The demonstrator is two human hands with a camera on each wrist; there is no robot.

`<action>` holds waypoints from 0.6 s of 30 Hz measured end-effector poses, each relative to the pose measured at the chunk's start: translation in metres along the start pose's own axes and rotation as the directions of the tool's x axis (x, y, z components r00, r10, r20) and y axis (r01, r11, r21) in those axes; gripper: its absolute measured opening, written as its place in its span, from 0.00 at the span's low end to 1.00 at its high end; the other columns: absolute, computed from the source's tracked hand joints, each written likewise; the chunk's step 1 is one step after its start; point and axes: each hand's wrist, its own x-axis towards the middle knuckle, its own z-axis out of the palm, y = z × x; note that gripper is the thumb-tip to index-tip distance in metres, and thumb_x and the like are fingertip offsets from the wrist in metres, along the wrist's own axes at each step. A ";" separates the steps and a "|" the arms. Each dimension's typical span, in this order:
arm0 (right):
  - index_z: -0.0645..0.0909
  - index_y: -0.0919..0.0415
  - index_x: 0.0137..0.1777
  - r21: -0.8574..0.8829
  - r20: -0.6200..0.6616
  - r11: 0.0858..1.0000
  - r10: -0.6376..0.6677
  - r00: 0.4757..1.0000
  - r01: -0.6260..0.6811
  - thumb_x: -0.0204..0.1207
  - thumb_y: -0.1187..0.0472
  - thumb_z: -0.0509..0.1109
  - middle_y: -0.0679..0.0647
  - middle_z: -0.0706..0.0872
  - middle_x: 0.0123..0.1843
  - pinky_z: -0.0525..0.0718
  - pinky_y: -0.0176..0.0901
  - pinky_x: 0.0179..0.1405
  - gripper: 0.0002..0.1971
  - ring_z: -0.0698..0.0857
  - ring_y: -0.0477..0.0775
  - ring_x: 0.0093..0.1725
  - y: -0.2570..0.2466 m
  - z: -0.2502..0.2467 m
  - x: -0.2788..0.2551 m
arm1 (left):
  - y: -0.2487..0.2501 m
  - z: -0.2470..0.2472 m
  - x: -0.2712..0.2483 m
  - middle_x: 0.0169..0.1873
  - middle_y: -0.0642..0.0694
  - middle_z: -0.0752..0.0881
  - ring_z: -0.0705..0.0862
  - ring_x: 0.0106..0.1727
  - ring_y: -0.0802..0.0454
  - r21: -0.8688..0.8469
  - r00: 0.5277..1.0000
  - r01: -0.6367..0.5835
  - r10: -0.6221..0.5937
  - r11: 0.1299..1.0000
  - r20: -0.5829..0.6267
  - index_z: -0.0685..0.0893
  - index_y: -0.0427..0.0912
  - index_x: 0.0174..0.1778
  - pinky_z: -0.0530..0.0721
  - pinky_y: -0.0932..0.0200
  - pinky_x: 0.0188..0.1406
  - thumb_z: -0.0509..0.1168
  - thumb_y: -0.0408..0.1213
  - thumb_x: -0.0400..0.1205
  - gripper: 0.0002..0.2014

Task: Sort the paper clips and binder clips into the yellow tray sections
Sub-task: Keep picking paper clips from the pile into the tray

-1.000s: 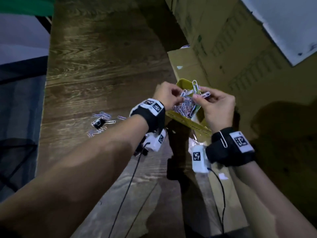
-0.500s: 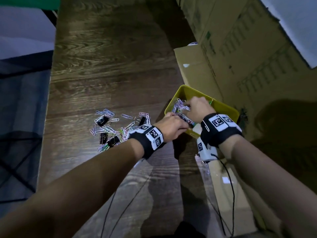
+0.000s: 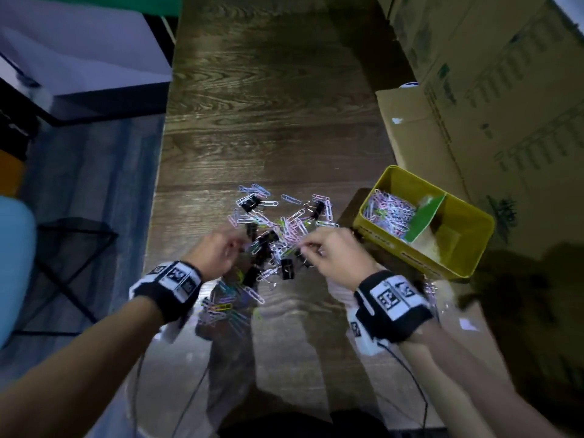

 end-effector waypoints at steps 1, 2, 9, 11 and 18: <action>0.88 0.55 0.51 0.006 0.081 1.000 -0.011 0.997 0.011 0.78 0.60 0.68 0.53 0.89 0.48 0.85 0.47 0.50 0.07 0.85 0.51 0.45 -0.009 0.019 0.000 | -0.016 -0.001 -0.016 0.44 0.43 0.83 0.83 0.45 0.40 0.055 0.997 0.060 -0.063 0.997 0.051 0.84 0.49 0.50 0.82 0.52 0.48 0.62 0.25 0.71 0.18; 0.88 0.55 0.49 0.003 0.183 1.000 -0.011 0.983 0.010 0.78 0.61 0.69 0.53 0.89 0.46 0.85 0.46 0.50 0.06 0.85 0.50 0.43 -0.018 0.038 -0.002 | -0.030 0.002 -0.033 0.47 0.41 0.81 0.83 0.46 0.38 0.112 0.988 0.121 -0.131 0.986 0.084 0.83 0.48 0.53 0.83 0.49 0.50 0.63 0.27 0.70 0.18; 0.85 0.58 0.50 -0.278 0.521 0.961 0.152 0.840 -0.001 0.71 0.49 0.73 0.58 0.87 0.54 0.84 0.50 0.55 0.13 0.85 0.61 0.54 -0.051 0.138 -0.016 | -0.040 0.039 -0.120 0.53 0.33 0.75 0.78 0.50 0.29 0.156 0.831 0.554 -0.553 0.818 -0.058 0.76 0.40 0.61 0.76 0.42 0.55 0.66 0.36 0.75 0.18; 0.81 0.57 0.52 -0.268 0.443 0.963 0.145 0.885 -0.023 0.72 0.50 0.73 0.58 0.83 0.61 0.81 0.49 0.57 0.14 0.83 0.62 0.58 -0.056 0.151 -0.017 | -0.023 0.050 -0.126 0.52 0.32 0.74 0.77 0.51 0.30 0.038 0.832 0.553 -0.551 0.832 -0.062 0.76 0.37 0.60 0.76 0.43 0.57 0.67 0.31 0.72 0.20; 0.60 0.58 0.75 -0.293 0.087 0.922 0.290 0.953 -0.253 0.60 0.36 0.77 0.57 0.65 0.70 0.72 0.52 0.67 0.48 0.65 0.58 0.72 -0.065 0.167 -0.022 | -0.008 0.050 -0.106 0.62 0.40 0.65 0.73 0.62 0.40 0.032 0.922 0.383 -0.384 0.923 0.045 0.60 0.49 0.74 0.79 0.52 0.59 0.72 0.28 0.66 0.42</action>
